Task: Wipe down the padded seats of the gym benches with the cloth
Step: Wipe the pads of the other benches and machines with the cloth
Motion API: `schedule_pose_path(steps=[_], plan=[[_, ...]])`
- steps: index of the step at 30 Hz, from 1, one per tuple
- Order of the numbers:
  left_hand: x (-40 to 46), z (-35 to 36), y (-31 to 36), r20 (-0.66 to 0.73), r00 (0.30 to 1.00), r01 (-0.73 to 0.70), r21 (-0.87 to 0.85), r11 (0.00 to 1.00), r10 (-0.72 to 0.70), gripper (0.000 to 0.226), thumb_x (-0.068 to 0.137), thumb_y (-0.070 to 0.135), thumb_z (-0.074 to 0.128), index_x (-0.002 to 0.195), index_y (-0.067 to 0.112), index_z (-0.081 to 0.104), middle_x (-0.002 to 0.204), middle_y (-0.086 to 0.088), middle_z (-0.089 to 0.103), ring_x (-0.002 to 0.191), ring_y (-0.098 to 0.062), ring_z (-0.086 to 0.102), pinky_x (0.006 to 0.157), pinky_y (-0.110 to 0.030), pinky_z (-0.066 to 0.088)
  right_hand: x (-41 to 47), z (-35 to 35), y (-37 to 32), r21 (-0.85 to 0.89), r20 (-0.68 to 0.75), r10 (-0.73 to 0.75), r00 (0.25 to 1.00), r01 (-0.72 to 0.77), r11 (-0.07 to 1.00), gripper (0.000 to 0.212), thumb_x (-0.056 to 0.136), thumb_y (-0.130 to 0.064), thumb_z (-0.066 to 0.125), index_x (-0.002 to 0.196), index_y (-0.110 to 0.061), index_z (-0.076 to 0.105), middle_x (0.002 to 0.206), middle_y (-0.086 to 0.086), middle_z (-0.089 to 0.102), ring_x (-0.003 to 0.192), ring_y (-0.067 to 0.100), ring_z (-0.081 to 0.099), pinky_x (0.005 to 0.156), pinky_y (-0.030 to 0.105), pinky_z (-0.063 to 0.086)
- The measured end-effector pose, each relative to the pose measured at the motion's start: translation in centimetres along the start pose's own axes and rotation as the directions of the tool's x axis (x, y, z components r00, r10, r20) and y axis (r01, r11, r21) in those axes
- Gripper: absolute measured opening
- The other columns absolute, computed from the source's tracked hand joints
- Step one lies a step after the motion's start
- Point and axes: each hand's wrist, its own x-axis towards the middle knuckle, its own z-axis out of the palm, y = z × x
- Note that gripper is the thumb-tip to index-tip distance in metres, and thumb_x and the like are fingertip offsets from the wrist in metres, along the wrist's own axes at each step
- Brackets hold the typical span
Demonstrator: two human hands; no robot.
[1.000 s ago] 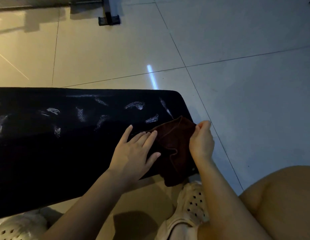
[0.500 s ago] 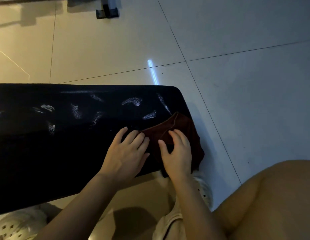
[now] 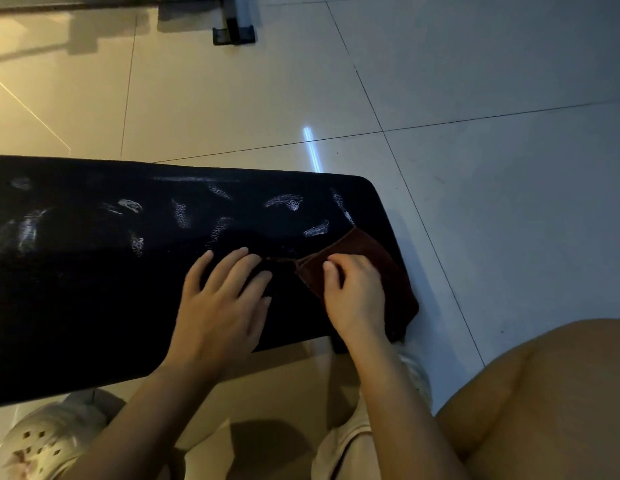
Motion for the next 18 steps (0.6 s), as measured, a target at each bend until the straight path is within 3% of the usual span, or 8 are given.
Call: schedule_pose_path(steps=[2,5,7,12,15,18], plan=[[-1.2,-0.3,-1.5,-0.039,0.997,0.074,0.013,0.997,-0.073,0.044,0.092,0.036,0.040,0.119,0.012,0.066,0.130,-0.013,0.059,0.131,-0.029,0.042,0.111,-0.051,0.022,0.8,0.4,0.6,0.009,-0.073,0.094,0.993,-0.093,0.996,0.044,0.102,-0.034,0.044,0.140,-0.014,0.048,0.143,0.004,0.047,0.132,0.018,0.041,0.104,0.026,0.035],[-2.7,0.0,-3.1,-0.045,0.990,0.139,0.078,0.987,-0.136,0.050,0.094,0.039,0.037,0.125,0.010,0.063,0.133,-0.017,0.057,0.132,-0.032,0.040,0.110,-0.054,0.021,2.4,2.5,1.5,-0.115,0.076,0.175,0.982,-0.166,0.980,0.064,0.102,-0.050,0.029,0.155,-0.016,0.016,0.163,0.006,0.010,0.150,0.020,0.006,0.122,0.039,0.004],[-3.2,0.2,-3.5,-0.044,0.986,0.165,0.102,0.981,-0.161,0.052,0.094,0.041,0.036,0.129,0.009,0.060,0.135,-0.019,0.054,0.134,-0.034,0.038,0.111,-0.056,0.020,3.6,3.3,2.5,-0.194,0.059,0.221,0.973,-0.206,0.959,0.070,0.101,-0.056,0.023,0.156,-0.019,0.003,0.164,0.003,-0.003,0.150,0.018,-0.005,0.121,0.039,-0.007],[-3.3,1.1,-3.5,-0.132,0.985,0.123,0.097,0.988,-0.109,0.047,0.096,0.038,0.041,0.130,0.010,0.056,0.134,-0.018,0.055,0.133,-0.033,0.041,0.110,-0.053,0.025,4.8,2.9,3.8,-0.248,0.048,0.281,0.959,-0.261,0.933,0.069,0.101,-0.056,0.019,0.156,-0.020,-0.001,0.164,0.002,-0.006,0.150,0.017,-0.008,0.121,0.040,-0.008],[-3.5,1.4,-3.7,-0.163,0.983,0.099,0.091,0.991,-0.083,0.045,0.096,0.035,0.042,0.129,0.009,0.058,0.133,-0.017,0.057,0.131,-0.033,0.042,0.108,-0.051,0.028,2.4,3.5,2.2,-0.289,0.117,0.262,0.958,-0.219,0.932,0.067,0.101,-0.054,0.015,0.155,-0.020,-0.005,0.163,0.000,-0.011,0.149,0.017,-0.012,0.121,0.040,-0.011],[-3.5,1.4,-3.8,-0.156,0.983,0.107,0.081,0.991,-0.094,0.045,0.096,0.035,0.041,0.131,0.011,0.056,0.134,-0.016,0.056,0.132,-0.032,0.041,0.109,-0.049,0.027,-1.8,4.8,-0.7,-0.265,0.154,0.121,0.981,-0.077,0.961,0.072,0.095,-0.062,0.002,0.155,-0.024,-0.007,0.159,-0.007,-0.017,0.147,0.012,-0.017,0.116,0.035,-0.016]])
